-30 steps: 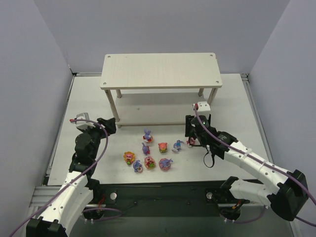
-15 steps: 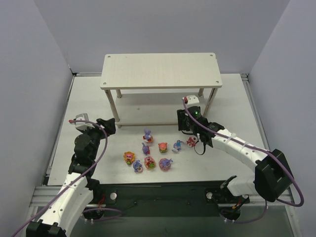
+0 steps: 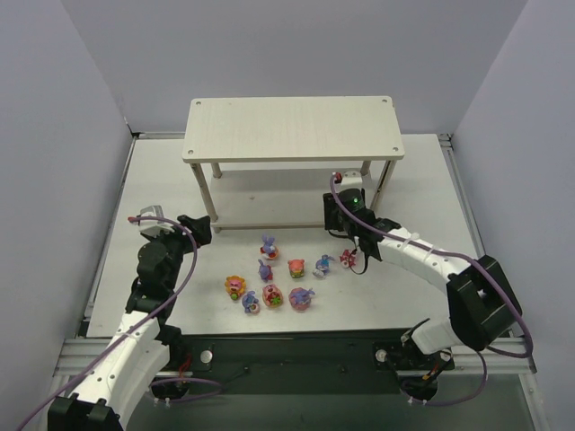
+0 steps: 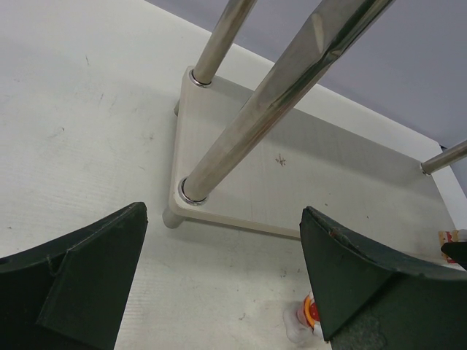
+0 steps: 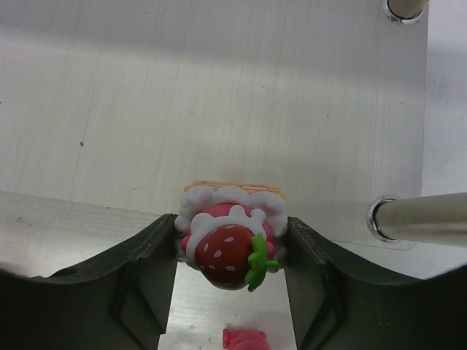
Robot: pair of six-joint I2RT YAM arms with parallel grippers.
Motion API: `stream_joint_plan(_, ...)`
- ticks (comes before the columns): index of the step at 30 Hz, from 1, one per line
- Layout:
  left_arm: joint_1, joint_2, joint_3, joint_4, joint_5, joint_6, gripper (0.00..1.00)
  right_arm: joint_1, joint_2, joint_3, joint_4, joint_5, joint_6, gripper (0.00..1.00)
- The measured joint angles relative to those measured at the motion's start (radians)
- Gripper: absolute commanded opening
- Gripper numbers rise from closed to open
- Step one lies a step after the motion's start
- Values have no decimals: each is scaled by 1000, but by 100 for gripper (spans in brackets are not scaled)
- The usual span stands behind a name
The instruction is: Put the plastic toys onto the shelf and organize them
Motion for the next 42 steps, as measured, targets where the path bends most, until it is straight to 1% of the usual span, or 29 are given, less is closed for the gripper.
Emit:
stream_joint_plan(6, 0, 2, 0, 0, 0, 1, 96, -10, 56, 0, 47, 14, -7, 20)
stream_joint_plan(8, 0, 2, 0, 0, 0, 1, 96, -10, 66, 0, 62, 18, -8, 21)
stream_joint_plan(15, 0, 2, 0, -2, 0, 2, 96, -11, 89, 0, 75, 32, -6, 31)
stream_joint_plan(27, 0, 2, 0, -8, -1, 2, 96, -32, 130, 26, 48, 84, 27, 39)
stream_joint_plan(42, 0, 2, 0, -16, -11, 2, 96, -63, 150, 52, 21, 91, 40, 52)
